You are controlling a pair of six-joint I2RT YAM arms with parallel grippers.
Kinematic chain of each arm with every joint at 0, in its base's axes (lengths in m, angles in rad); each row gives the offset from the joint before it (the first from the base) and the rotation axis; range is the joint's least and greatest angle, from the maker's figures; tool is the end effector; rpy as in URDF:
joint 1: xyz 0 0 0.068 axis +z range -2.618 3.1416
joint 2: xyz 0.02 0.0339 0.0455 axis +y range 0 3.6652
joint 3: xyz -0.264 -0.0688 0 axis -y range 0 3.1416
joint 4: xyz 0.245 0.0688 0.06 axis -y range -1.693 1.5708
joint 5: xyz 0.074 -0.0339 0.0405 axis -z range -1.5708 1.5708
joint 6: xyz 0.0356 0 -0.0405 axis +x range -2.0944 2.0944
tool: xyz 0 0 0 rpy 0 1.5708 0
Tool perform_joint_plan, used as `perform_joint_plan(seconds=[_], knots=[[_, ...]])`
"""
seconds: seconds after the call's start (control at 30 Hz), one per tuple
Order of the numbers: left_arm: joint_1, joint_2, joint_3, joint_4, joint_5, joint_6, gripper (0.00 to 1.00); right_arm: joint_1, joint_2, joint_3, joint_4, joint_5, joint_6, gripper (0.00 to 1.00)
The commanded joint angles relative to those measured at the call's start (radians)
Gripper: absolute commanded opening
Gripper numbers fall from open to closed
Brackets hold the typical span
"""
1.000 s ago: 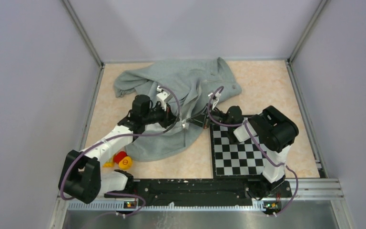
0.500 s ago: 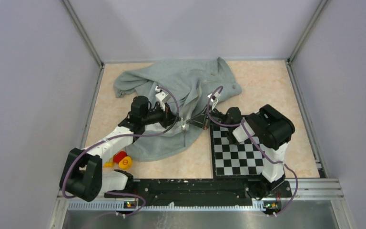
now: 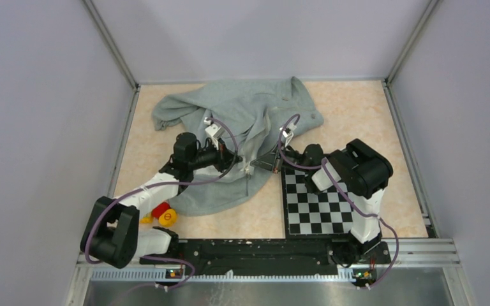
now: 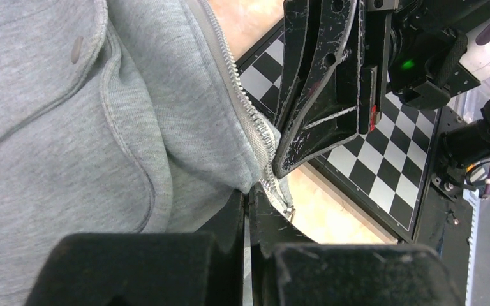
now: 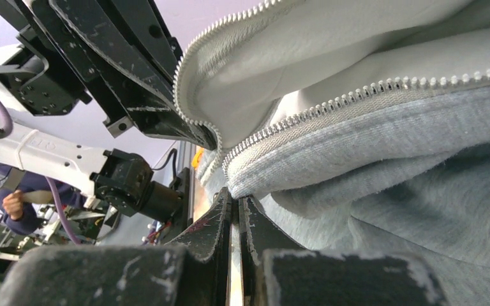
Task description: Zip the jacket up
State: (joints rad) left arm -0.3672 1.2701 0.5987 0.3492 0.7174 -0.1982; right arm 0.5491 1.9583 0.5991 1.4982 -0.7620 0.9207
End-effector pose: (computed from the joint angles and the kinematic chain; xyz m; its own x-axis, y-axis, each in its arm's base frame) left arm 0.2404 -0.1176 0.2283 -0.4576 0.0171 -0.8890 0.7777 0.4924 -0.3909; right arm 0.2675 0.1925 0.1448 -0.6933 0.2509 -0.6756 -0.6756 0.1000 0.7305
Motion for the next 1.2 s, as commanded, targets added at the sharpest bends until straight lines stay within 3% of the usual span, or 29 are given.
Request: perform_joint_plan(seconds=[0.0, 0.23, 0.63, 1.17], knots=[[-0.001, -0.004, -0.074, 0.211, 0.007, -0.092, 0.00, -0.006, -0.011, -0.006, 0.226, 0.009, 0.003, 0.00], [0.000, -0.062, -0.160, 0.321, -0.076, -0.117, 0.00, -0.006, -0.021, -0.012, 0.225, 0.013, 0.000, 0.00], [-0.001, -0.001, -0.221, 0.538, -0.056, -0.233, 0.00, -0.002, -0.025, -0.006, 0.225, 0.003, 0.001, 0.00], [-0.005, 0.022, -0.256, 0.620, -0.088, -0.257, 0.00, -0.002, -0.031, -0.006, 0.226, -0.004, 0.001, 0.00]])
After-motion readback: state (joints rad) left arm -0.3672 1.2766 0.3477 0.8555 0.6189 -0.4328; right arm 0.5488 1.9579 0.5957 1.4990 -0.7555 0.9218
